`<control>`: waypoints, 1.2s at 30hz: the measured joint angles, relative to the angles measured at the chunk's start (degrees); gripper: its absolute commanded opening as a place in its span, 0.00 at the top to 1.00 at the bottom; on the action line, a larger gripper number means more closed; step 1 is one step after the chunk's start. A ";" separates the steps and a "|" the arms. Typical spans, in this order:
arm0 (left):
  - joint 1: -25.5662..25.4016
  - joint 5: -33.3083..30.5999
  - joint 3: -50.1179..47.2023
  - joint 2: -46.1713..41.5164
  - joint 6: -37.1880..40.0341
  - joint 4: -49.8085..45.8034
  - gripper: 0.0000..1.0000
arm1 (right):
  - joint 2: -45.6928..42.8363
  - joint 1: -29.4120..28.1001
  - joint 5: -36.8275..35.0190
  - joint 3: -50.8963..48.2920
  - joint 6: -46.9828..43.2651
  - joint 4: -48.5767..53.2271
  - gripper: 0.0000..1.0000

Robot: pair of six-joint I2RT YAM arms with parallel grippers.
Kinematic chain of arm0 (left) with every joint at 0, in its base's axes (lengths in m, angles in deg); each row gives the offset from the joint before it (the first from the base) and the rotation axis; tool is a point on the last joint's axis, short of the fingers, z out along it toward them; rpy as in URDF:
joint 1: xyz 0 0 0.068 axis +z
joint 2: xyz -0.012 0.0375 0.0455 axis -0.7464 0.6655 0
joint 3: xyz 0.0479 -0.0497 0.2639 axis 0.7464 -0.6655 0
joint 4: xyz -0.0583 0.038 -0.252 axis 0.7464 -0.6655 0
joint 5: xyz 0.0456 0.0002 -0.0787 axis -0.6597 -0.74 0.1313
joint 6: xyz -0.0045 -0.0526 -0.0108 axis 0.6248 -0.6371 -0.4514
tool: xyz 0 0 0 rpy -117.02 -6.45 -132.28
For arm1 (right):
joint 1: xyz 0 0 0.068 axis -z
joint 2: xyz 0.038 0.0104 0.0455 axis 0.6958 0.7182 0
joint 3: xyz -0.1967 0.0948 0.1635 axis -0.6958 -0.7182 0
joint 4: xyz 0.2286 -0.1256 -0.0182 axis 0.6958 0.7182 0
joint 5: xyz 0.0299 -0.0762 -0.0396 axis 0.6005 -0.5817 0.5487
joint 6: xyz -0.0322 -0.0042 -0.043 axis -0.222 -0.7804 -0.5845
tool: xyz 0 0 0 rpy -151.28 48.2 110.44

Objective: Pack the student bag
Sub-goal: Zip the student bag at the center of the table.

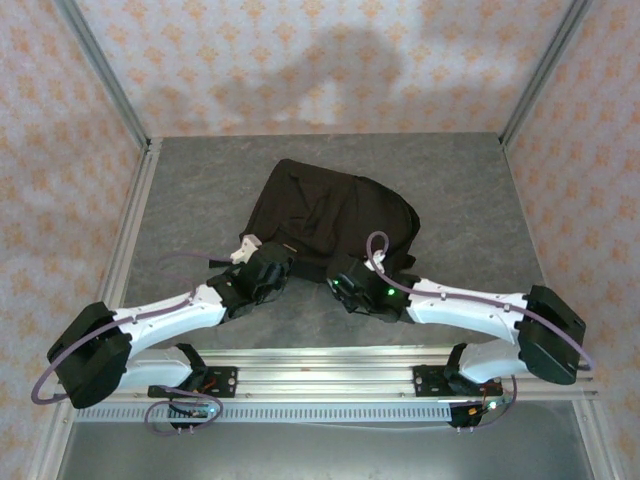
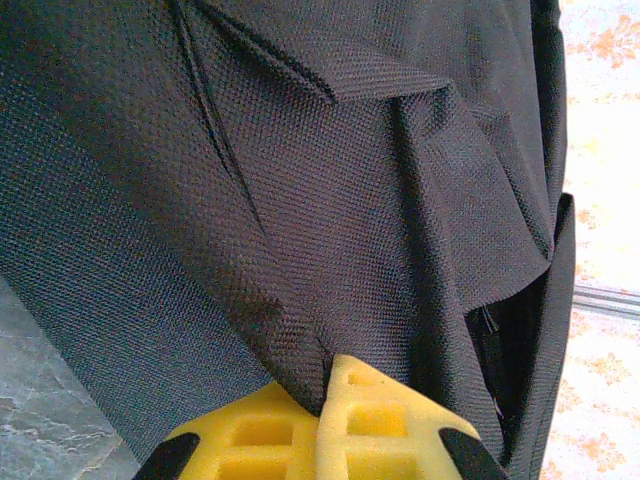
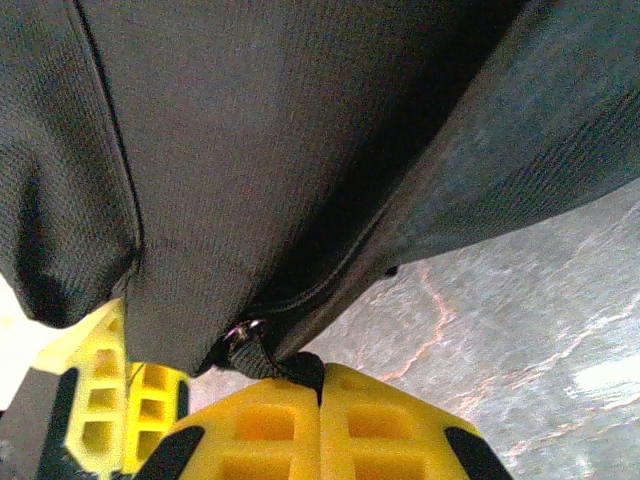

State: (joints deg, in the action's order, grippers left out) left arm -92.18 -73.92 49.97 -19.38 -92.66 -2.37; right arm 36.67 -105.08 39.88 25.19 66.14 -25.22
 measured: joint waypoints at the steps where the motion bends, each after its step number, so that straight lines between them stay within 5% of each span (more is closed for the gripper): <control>1: 0.00 0.02 0.00 -0.09 0.00 0.00 1.00 | -0.07 0.09 -0.28 0.63 -0.85 1.49 1.00; 19: -0.74 0.44 0.92 -1.18 1.11 -0.79 1.00 | 3.52 3.82 -2.58 15.98 -14.67 25.33 1.00; 36: -1.18 -1.11 1.09 -3.52 3.23 -5.40 1.00 | 3.98 3.93 0.92 16.06 -17.68 26.93 1.00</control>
State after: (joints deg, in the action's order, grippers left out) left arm -93.36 -75.03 51.07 -22.89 -89.43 -7.77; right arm 40.65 -101.15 40.80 41.26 48.46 1.71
